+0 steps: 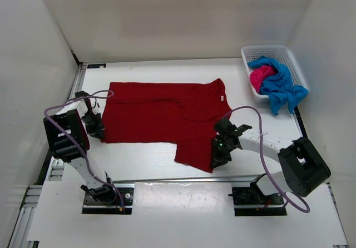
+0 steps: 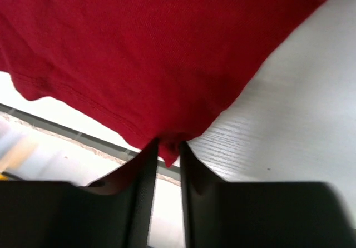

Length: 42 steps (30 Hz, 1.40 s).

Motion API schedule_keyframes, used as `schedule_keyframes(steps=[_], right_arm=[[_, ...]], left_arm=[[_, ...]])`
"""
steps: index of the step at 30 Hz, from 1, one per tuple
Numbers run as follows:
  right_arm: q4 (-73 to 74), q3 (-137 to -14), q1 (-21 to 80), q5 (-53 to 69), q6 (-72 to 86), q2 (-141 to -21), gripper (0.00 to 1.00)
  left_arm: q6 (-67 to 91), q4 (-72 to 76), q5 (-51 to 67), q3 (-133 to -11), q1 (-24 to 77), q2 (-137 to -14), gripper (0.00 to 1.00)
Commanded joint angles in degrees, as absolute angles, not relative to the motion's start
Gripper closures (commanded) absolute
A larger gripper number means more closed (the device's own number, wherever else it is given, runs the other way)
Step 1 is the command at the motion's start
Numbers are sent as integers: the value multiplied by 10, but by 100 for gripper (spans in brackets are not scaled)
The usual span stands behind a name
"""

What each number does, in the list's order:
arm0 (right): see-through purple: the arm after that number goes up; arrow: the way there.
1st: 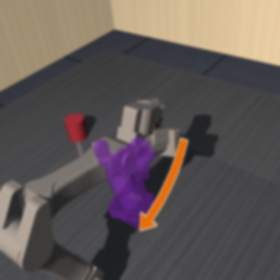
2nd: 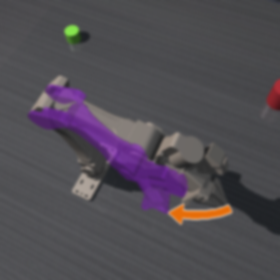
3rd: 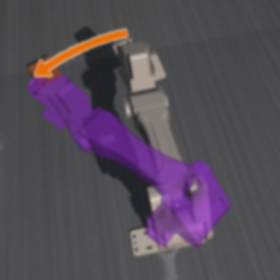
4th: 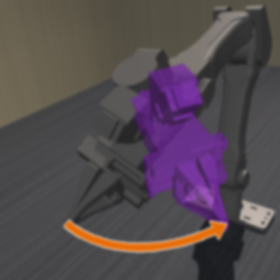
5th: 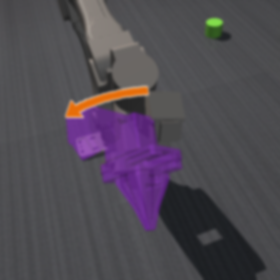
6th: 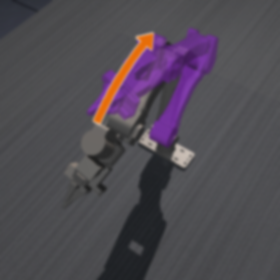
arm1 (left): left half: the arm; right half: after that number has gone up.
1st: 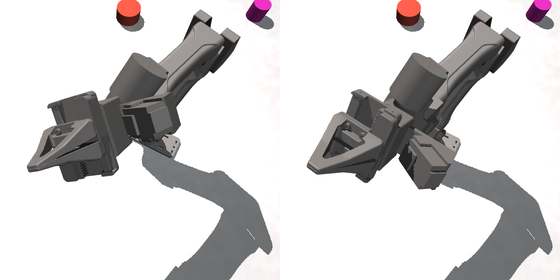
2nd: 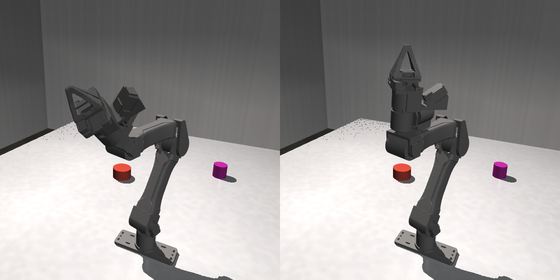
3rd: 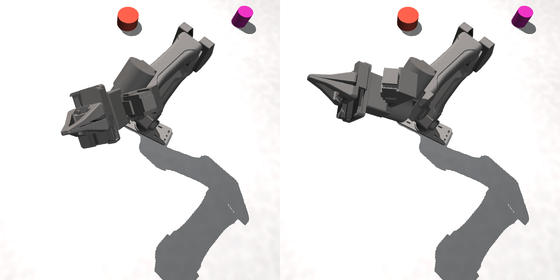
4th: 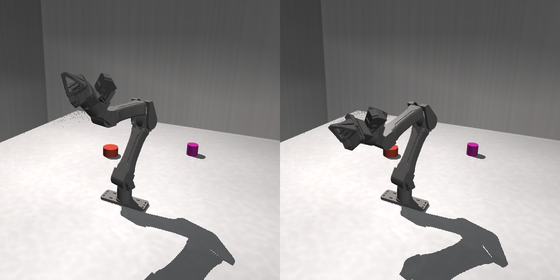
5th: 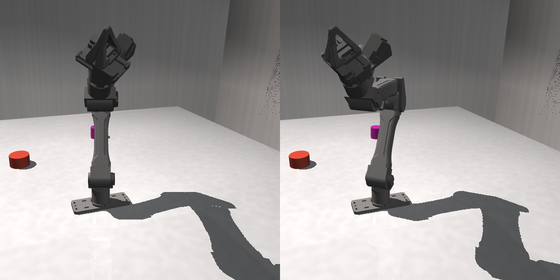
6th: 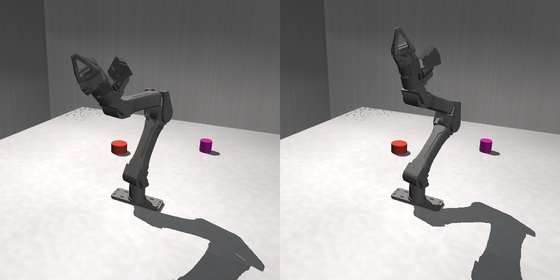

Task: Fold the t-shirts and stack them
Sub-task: Grap the side of the flattened tshirt closest away from the robot with both arms, then fold the other side of the tshirt into a rectangle

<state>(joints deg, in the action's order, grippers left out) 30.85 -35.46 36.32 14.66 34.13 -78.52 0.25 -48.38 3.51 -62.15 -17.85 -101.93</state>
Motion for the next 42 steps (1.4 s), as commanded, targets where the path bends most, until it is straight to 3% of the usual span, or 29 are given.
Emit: schedule_keyframes(steps=[1, 6, 7, 11, 17, 28, 36, 42], right_arm=[[298, -364, 352, 141, 335, -797, 78], [298, -371, 331, 155, 340, -783, 90], [298, -366, 326, 155, 340, -771, 100], [298, -350, 302, 176, 334, -712, 100], [323, -440, 235, 175, 307, -654, 100], [341, -699, 115, 204, 200, -881, 100], [376, -957, 70, 181, 185, -1070, 100], [414, -1088, 70, 170, 164, -1167, 100]], left_arm=[[0, -467, 32, -617, -182, -1031, 90], [0, -478, 32, -617, -182, -1031, 90], [0, -478, 32, -622, -182, -1031, 90], [0, -502, 43, -645, -182, -1018, 90], [0, -558, 49, -733, -170, -1015, 90], [0, -674, 26, -983, -126, -1155, 90], [0, -714, -22, -1154, -78, -1261, 90], [0, -714, -60, -1201, -62, -1311, 90]])
